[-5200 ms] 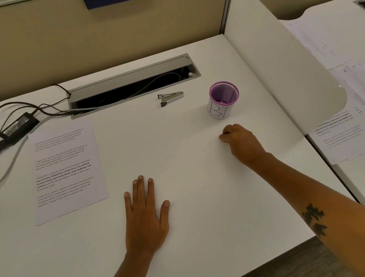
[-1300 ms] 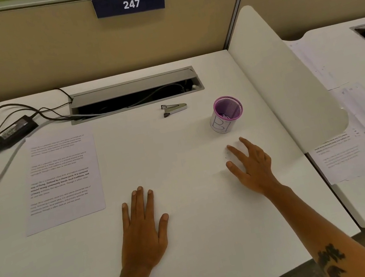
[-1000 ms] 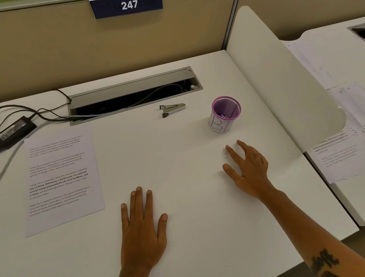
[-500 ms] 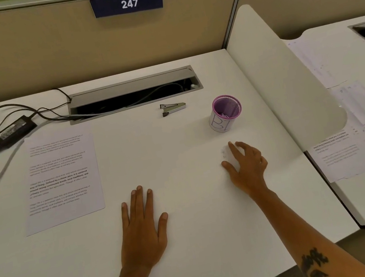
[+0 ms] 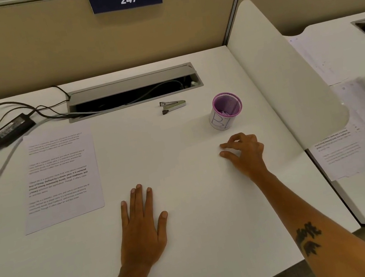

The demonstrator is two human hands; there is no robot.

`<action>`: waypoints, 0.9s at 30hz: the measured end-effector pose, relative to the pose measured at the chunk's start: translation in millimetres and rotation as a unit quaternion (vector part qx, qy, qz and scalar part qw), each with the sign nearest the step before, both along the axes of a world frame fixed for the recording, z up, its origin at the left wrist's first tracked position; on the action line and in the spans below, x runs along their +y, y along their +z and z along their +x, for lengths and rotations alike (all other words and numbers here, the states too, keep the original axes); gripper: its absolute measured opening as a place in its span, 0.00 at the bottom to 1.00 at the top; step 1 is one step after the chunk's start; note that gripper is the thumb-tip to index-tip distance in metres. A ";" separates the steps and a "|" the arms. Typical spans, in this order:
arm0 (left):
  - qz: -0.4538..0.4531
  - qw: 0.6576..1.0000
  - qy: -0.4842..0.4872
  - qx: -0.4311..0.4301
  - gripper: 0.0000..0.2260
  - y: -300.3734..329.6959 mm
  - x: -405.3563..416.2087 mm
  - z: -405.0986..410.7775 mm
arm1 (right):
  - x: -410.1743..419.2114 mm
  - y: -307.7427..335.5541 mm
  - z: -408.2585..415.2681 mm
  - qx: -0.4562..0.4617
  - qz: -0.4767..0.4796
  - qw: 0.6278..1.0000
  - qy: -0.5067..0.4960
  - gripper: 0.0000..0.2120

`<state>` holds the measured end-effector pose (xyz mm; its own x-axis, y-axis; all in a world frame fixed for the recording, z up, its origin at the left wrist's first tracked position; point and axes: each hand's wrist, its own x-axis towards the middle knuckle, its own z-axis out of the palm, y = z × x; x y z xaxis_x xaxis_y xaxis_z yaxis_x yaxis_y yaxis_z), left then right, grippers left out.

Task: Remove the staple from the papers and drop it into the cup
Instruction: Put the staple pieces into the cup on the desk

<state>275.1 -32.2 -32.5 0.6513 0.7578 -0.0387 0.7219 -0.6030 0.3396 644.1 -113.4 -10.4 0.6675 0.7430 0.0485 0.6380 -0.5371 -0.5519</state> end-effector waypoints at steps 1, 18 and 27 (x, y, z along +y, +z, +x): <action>0.001 1.000 0.000 -0.001 0.33 0.2 -0.2 0.1 | -0.2 -1.0 -0.2 -0.003 0.005 1.000 -0.004 0.10; -0.005 1.000 0.003 -0.004 0.33 -0.4 0.1 -0.2 | 9.8 -4.5 -10.7 -0.128 0.014 0.991 0.034 0.05; -0.008 1.000 0.003 -0.010 0.33 0.3 0.1 -0.2 | 15.8 7.2 -7.0 -0.060 -0.065 0.996 0.021 0.08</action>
